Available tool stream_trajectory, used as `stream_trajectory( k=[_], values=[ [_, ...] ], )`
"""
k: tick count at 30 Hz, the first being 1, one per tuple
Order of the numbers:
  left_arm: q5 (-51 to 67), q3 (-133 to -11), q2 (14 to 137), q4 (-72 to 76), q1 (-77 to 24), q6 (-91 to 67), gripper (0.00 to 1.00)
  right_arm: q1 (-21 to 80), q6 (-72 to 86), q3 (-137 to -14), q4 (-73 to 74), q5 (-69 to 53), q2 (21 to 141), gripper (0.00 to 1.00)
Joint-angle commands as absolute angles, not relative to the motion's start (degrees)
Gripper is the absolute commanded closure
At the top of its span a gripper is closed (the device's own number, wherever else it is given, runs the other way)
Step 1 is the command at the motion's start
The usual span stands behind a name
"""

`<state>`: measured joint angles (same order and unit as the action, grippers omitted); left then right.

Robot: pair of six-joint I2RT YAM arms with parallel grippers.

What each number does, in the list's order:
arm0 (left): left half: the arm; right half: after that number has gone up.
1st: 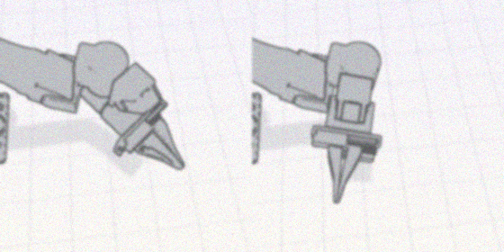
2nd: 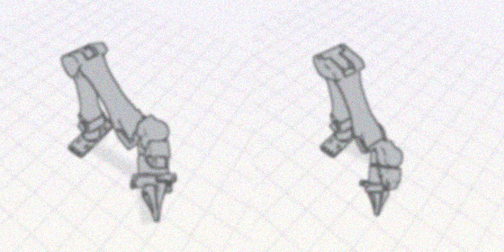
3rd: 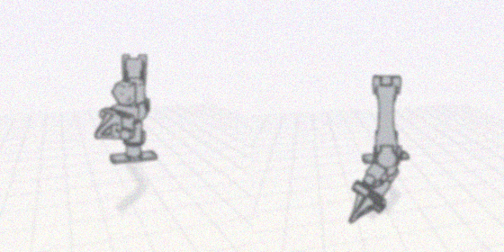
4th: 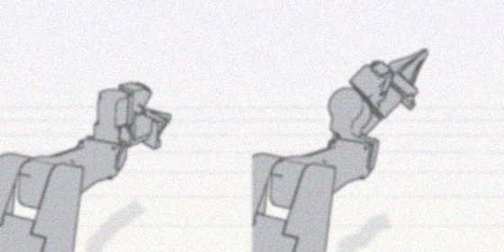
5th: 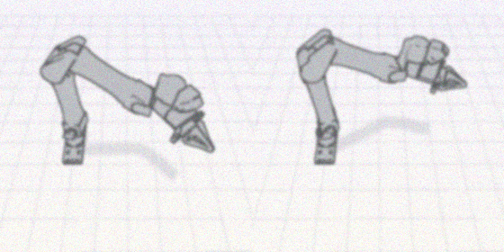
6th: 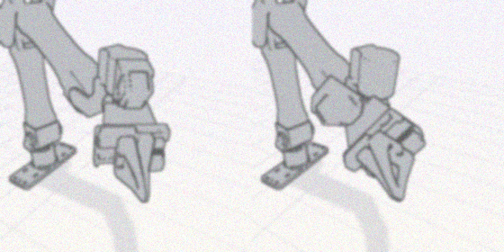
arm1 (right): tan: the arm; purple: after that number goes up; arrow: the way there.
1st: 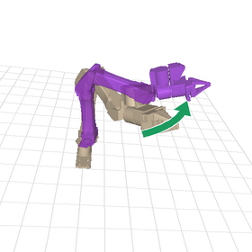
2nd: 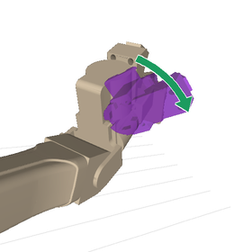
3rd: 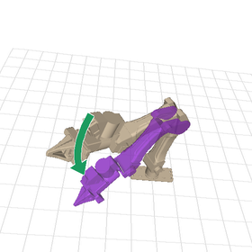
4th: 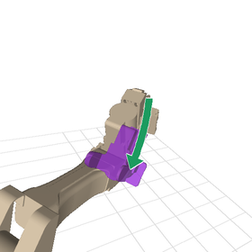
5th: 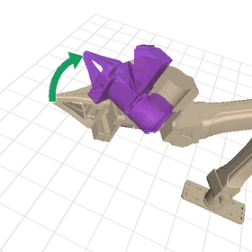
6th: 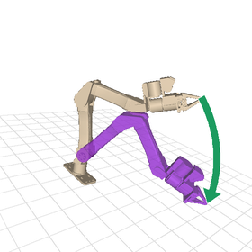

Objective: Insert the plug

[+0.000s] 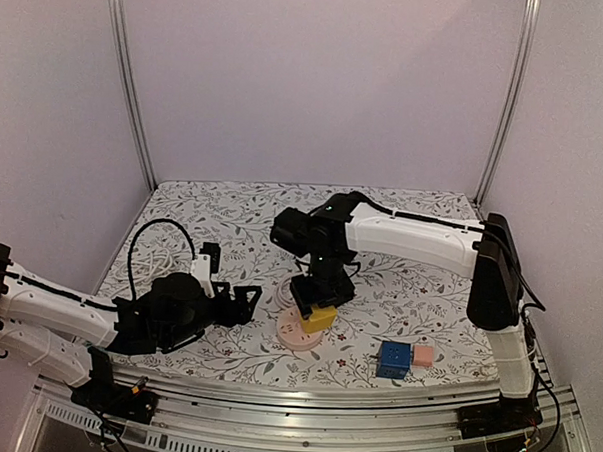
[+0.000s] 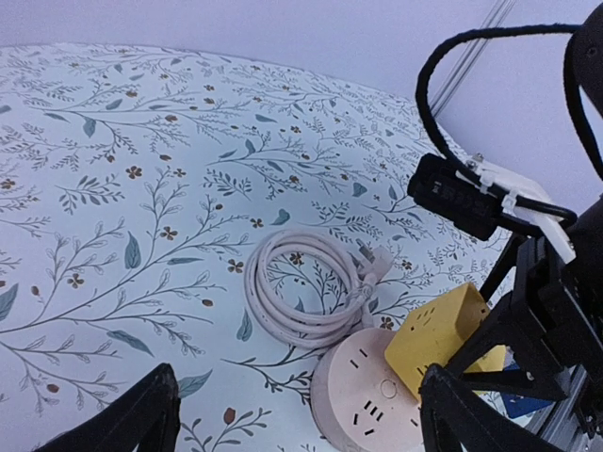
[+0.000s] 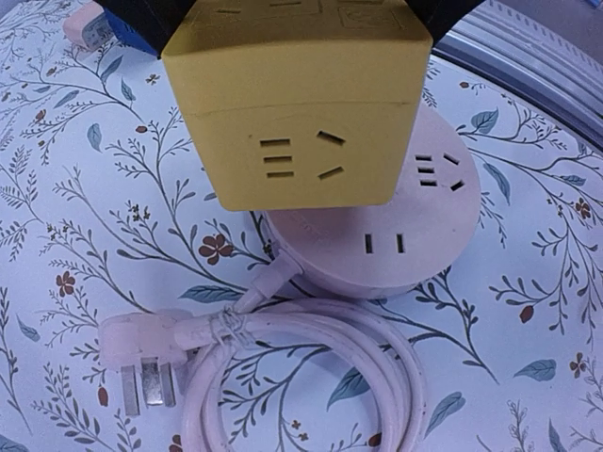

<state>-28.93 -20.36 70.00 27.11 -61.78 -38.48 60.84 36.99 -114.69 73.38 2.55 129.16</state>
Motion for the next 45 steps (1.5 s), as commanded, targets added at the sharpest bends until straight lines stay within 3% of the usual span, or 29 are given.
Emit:
stream_trajectory(
  k=[1, 14, 31, 34, 38, 45],
  values=[
    [-28.83, -20.74, 70.63, 26.95, -62.35, -38.68, 0.12, 58.19, 34.62, -104.19, 64.97, -5.27, 143.65, 0.90],
    [-28.23, -21.35, 73.42, 28.21, -62.36, -39.08, 0.13, 60.33, 36.44, -119.03, 77.64, 2.51, 156.93, 0.90],
    [-28.48, -20.92, 72.83, 28.17, -62.35, -38.94, 0.13, 61.50, 39.30, -119.27, 77.48, 4.14, 159.23, 0.88],
    [-28.39, -20.82, 72.78, 28.25, -62.45, -38.85, 0.13, 61.53, 39.84, -118.83, 76.77, 4.92, 158.57, 0.85],
    [-28.41, -20.70, 72.77, 28.52, -62.40, -38.77, 0.13, 61.67, 40.61, -118.18, 75.54, 6.79, 155.40, 0.73],
    [-28.43, -20.56, 72.78, 28.59, -62.36, -38.72, 0.13, 61.62, 40.90, -117.98, 73.48, 8.01, 151.15, 0.64]
  ],
)
